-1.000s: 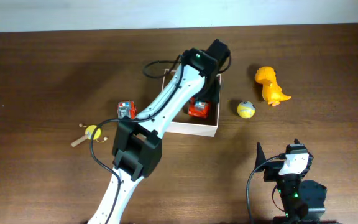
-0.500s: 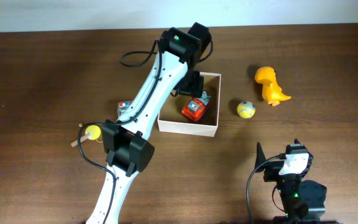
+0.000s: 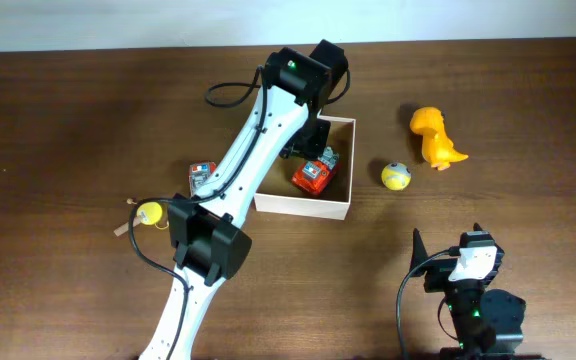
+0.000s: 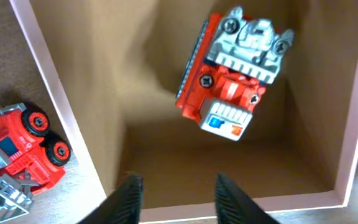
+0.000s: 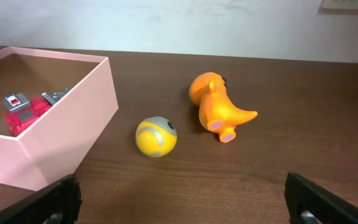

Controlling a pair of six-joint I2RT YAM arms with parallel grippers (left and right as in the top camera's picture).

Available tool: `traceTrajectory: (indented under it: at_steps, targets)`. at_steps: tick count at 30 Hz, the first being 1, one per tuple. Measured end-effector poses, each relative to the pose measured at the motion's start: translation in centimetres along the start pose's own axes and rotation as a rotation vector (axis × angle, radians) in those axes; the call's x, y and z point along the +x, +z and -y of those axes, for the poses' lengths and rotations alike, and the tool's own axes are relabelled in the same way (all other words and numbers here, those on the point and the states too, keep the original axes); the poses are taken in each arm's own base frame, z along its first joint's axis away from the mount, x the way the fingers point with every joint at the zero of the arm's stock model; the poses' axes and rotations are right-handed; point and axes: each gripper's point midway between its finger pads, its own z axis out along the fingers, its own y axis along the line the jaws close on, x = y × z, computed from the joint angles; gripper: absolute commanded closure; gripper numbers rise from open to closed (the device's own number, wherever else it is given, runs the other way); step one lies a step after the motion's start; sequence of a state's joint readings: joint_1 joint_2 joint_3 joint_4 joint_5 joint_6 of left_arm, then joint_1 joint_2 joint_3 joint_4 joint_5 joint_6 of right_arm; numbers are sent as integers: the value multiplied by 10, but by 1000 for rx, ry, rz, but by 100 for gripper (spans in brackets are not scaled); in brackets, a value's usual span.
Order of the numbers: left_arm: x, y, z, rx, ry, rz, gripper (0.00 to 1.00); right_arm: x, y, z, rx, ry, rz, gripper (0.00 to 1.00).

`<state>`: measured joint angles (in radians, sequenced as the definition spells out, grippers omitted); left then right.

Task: Pack container
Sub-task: 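Lower the truck into the box's right side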

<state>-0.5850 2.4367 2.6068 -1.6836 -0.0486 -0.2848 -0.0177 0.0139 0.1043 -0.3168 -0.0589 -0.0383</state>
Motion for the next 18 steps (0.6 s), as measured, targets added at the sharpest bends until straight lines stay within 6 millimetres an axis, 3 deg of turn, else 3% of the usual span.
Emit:
traceTrajectory:
  at_steps: [12, 18]
  targets:
    - [41, 49, -8, -52, 15, -221, 69, 0, 0, 0, 0, 0, 0, 1]
    - [37, 55, -5, -43, 14, -204, 68, 0, 0, 0, 0, 0, 0, 1]
